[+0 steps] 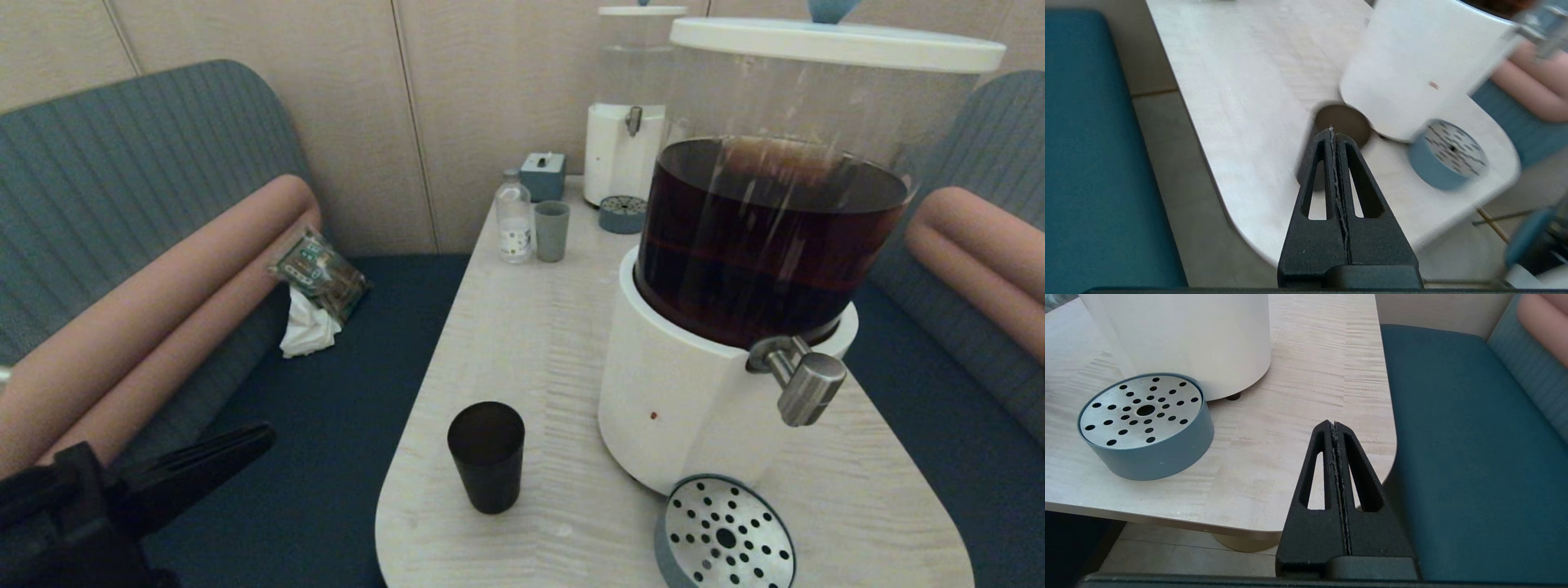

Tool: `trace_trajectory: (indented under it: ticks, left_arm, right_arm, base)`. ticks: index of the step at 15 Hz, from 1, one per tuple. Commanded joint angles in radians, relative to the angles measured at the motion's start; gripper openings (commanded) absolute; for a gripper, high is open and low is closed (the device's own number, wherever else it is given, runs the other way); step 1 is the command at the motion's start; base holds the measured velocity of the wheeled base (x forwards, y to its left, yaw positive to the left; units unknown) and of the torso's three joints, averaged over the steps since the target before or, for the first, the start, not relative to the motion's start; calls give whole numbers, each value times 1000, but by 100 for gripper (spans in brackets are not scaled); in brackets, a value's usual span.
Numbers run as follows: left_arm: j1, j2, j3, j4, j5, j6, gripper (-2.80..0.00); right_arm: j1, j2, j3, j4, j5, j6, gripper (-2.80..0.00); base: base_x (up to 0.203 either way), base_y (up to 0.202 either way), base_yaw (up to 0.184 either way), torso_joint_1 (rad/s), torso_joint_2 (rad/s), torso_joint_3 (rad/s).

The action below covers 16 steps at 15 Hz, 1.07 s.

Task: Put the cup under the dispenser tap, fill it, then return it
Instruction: Pick up the cup

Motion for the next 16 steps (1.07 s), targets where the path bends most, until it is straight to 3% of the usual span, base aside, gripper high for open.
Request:
trace_trajectory:
  ticks: [1,2,3,6,11,12,15,16]
  left_arm:
    - [2,276,46,-306,-8,0,-280]
    - [2,360,78,-441,-12,4,-280]
    - [2,441,112,-570,-15,17,0]
    - [2,616,183,-791,-12,51,0]
    - [1,524,237,-810,-23,45,0]
    - [1,498,238,-810,-63,43,0]
    - [2,494,239,-810,-320,47,0]
    - [1,510,238,-810,-348,51,0]
  right_arm:
    - [-1,-2,6,0,1,-1,-280]
    - [0,-2,8,0,1,-3,-280]
    - [0,-2,6,0,1,-3,-280]
    - [0,-2,6,0,1,-1,-280]
    - [-1,-2,6,0,1,-1,-280]
    - [0,-2,8,0,1,-1,-280]
    - [-1,-2,6,0,1,-1,-280]
    - [-1,-2,7,0,1,-1,-280]
  base:
    - [0,0,0,0,0,0]
    - [0,0,0,0,0,0]
    - [0,0,0,0,0,0]
    - [0,0,0,0,0,0]
    - [0,0,0,0,0,0]
    - [0,0,0,0,0,0]
    - [0,0,0,0,0,0]
    - [0,0,0,0,0,0]
